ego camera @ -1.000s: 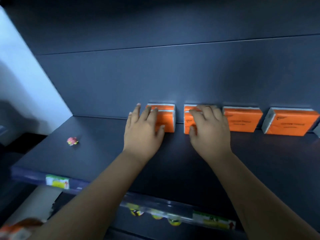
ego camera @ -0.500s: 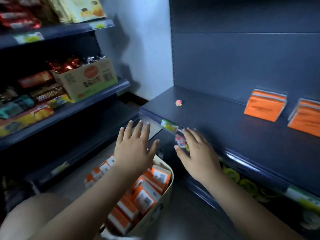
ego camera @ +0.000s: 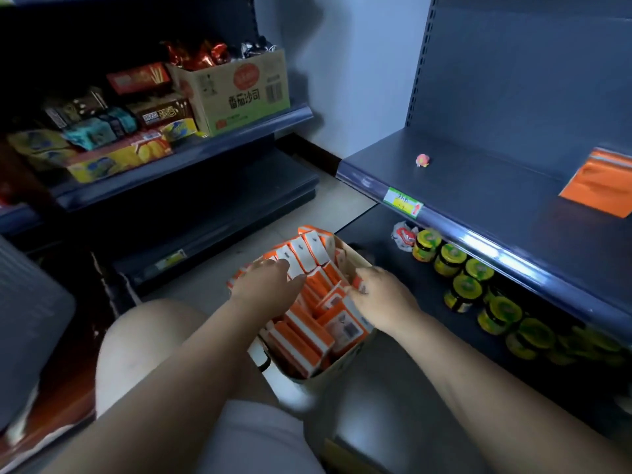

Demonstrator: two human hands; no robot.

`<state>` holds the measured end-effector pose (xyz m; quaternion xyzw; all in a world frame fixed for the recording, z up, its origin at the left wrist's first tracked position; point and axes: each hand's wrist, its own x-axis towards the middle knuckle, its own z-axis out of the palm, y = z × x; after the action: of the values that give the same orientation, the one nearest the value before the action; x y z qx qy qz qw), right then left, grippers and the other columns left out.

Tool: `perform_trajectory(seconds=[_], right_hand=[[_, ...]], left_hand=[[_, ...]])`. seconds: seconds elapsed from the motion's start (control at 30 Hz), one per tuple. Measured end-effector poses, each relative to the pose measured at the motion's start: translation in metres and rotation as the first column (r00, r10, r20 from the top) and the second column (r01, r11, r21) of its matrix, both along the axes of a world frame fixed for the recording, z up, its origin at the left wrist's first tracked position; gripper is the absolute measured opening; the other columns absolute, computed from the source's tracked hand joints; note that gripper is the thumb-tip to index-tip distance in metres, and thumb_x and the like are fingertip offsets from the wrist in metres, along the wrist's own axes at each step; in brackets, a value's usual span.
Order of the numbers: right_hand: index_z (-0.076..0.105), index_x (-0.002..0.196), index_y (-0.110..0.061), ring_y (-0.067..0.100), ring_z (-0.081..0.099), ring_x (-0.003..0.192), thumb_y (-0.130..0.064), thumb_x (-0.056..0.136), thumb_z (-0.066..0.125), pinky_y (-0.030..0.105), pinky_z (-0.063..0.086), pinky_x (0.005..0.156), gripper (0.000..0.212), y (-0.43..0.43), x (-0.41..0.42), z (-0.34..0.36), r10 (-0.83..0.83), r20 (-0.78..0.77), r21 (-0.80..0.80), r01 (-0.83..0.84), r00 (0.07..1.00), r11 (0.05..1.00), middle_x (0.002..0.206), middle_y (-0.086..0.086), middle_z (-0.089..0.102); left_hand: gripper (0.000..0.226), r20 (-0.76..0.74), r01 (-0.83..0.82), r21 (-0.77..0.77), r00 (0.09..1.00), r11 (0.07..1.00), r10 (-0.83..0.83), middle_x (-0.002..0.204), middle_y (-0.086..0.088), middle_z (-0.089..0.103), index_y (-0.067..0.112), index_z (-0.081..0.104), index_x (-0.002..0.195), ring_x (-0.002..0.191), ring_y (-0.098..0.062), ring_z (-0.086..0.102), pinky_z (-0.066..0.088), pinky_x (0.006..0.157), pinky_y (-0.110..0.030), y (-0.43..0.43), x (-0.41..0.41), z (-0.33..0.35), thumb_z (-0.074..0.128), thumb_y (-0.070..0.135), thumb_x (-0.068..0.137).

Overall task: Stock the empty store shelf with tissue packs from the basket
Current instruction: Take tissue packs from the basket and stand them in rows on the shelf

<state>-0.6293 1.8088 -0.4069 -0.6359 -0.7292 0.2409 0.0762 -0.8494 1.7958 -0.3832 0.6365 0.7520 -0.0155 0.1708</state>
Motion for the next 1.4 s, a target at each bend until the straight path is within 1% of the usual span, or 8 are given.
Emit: perform_trajectory(seconds=[0.3, 0.5, 0.67, 0.83, 1.0, 1.13, 1.3, 1.4], right_hand=[[0.060, 0.116, -0.024, 0.033, 0.065, 0.110, -0.052, 0.086, 0.070, 0.040, 0.055, 0.090, 0.043, -0.003, 0.007, -0.048, 0.084, 0.108, -0.245, -0.056, 0.991, 0.968, 0.120, 0.006, 0.065], [0.062, 0.112, -0.026, 0.030, 0.066, 0.109, -0.041, 0.086, 0.077, 0.033, 0.049, 0.081, 0.033, 0.001, 0.013, -0.058, 0.074, 0.012, -0.209, -0.069, 0.997, 0.975, 0.115, 0.003, 0.069], [0.057, 0.094, -0.028, 0.015, 0.064, 0.090, -0.044, 0.080, 0.080, 0.034, 0.054, 0.080, 0.031, 0.016, 0.026, -0.057, -0.032, -0.213, -0.238, -0.020, 0.977, 0.971, 0.093, -0.011, 0.065], [0.064, 0.096, -0.024, 0.019, 0.070, 0.090, -0.035, 0.080, 0.085, 0.041, 0.060, 0.080, 0.029, 0.035, 0.044, -0.036, -0.225, -0.439, -0.252, 0.121, 0.870, 0.960, 0.096, -0.003, 0.070], [0.064, 0.103, -0.020, 0.019, 0.076, 0.071, -0.032, 0.090, 0.078, 0.040, 0.065, 0.070, 0.023, 0.043, 0.066, -0.002, -0.382, -0.572, -0.323, 0.229, 0.726, 0.918, 0.090, 0.006, 0.075], [0.058, 0.117, -0.011, 0.031, 0.075, 0.071, -0.026, 0.098, 0.070, 0.035, 0.061, 0.059, 0.027, 0.044, 0.090, 0.047, -0.484, -0.686, -0.403, 0.271, 0.543, 0.874, 0.092, 0.013, 0.073], [0.061, 0.116, -0.014, 0.036, 0.078, 0.076, -0.024, 0.099, 0.070, 0.038, 0.063, 0.065, 0.022, 0.035, 0.139, 0.087, -0.527, -0.791, -0.460, 0.265, 0.311, 0.847, 0.099, 0.017, 0.078], [0.063, 0.114, -0.015, 0.036, 0.078, 0.077, -0.023, 0.099, 0.069, 0.035, 0.062, 0.061, 0.018, 0.027, 0.155, 0.095, -0.531, -0.821, -0.480, 0.250, 0.209, 0.841, 0.094, 0.018, 0.079]], left_hand=[[0.038, -0.118, 0.076, -0.295, 0.986, 0.953, -0.116, 0.101, 0.000, 0.066, 0.024, 0.066, 0.120, 0.092, -0.021, 0.065, 0.058, 0.087, -0.040, 0.028, 0.021, -0.019, 0.055, 0.051, 0.095], [0.041, -0.191, 0.250, -0.498, 0.902, 0.830, -0.387, 0.119, -0.004, 0.069, 0.022, 0.064, 0.134, 0.108, -0.026, 0.068, 0.056, 0.092, -0.039, 0.021, 0.047, -0.036, 0.069, 0.034, 0.095], [0.043, -0.223, 0.213, -0.541, 0.897, 0.814, -0.383, 0.116, -0.004, 0.074, 0.019, 0.065, 0.130, 0.105, -0.029, 0.073, 0.060, 0.093, -0.042, 0.020, 0.053, -0.051, 0.071, 0.044, 0.095], [0.032, -0.255, 0.230, -0.428, 0.897, 0.874, -0.361, 0.080, 0.004, 0.057, 0.018, 0.068, 0.119, 0.082, -0.018, 0.062, 0.056, 0.082, -0.035, 0.046, 0.052, -0.039, 0.067, 0.040, 0.096], [0.040, -0.010, 0.194, -0.424, 0.976, 0.885, -0.219, 0.121, 0.000, 0.069, 0.018, 0.066, 0.131, 0.101, -0.016, 0.065, 0.051, 0.076, -0.024, 0.064, 0.043, 0.004, 0.068, 0.039, 0.097], [0.005, 0.283, 0.126, -0.220, 0.957, 0.967, -0.061, 0.101, -0.006, 0.071, 0.027, 0.073, 0.099, 0.084, -0.017, 0.064, 0.053, 0.067, -0.028, 0.063, 0.041, 0.037, 0.070, 0.029, 0.096], [0.010, 0.659, -0.168, -0.131, 0.721, 0.977, 0.212, 0.094, -0.016, 0.078, 0.025, 0.070, 0.108, 0.076, -0.035, 0.078, 0.062, 0.055, -0.036, 0.045, 0.075, 0.057, 0.063, 0.020, 0.102], [0.014, 0.807, -0.280, -0.037, 0.558, 0.959, 0.194, 0.096, -0.021, 0.077, 0.017, 0.073, 0.112, 0.080, -0.041, 0.077, 0.064, 0.068, -0.045, 0.037, 0.104, 0.064, 0.068, 0.017, 0.100]])
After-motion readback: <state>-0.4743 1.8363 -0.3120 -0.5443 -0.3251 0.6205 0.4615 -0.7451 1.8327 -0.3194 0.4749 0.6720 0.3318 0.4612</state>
